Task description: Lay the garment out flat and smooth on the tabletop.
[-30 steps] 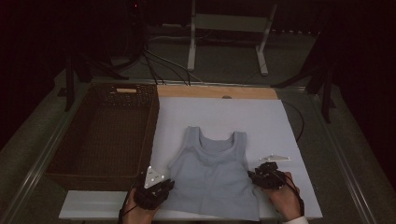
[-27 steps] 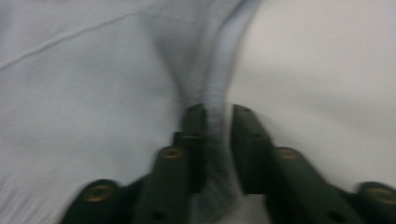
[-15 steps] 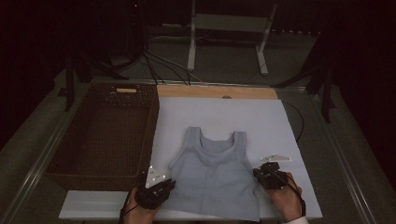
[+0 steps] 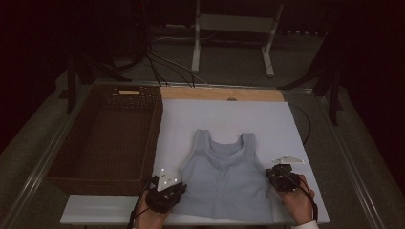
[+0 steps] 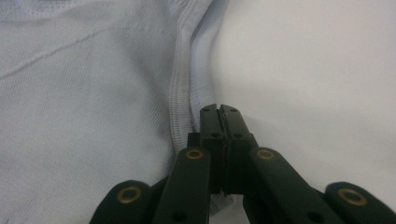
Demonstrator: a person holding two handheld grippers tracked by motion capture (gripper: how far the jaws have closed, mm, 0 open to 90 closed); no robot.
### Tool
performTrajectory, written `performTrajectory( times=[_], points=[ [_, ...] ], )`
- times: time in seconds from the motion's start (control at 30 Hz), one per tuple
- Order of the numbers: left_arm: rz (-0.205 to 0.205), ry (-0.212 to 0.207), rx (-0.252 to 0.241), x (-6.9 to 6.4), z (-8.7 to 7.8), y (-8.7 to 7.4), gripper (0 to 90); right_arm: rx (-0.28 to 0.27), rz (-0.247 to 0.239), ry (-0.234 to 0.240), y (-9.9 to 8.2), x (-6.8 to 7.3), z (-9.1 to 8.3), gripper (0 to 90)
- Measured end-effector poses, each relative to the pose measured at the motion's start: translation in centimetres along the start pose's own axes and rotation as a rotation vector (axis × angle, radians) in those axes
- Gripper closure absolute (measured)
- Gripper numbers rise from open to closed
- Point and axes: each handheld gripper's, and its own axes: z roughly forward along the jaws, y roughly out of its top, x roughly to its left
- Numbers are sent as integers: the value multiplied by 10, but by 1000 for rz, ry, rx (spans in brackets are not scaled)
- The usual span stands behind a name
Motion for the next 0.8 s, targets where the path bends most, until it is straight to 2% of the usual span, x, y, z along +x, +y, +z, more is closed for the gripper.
performTrajectory(
  times=[0.23, 0.8],
  points=[
    [-6, -16, -5, -2, 6, 3, 837, -12, 0, -24, 2, -4, 0, 900],
    [5, -33, -20, -12, 26, 17, 839, -44, 21, -50, 11, -26, 3, 900]
  ],
)
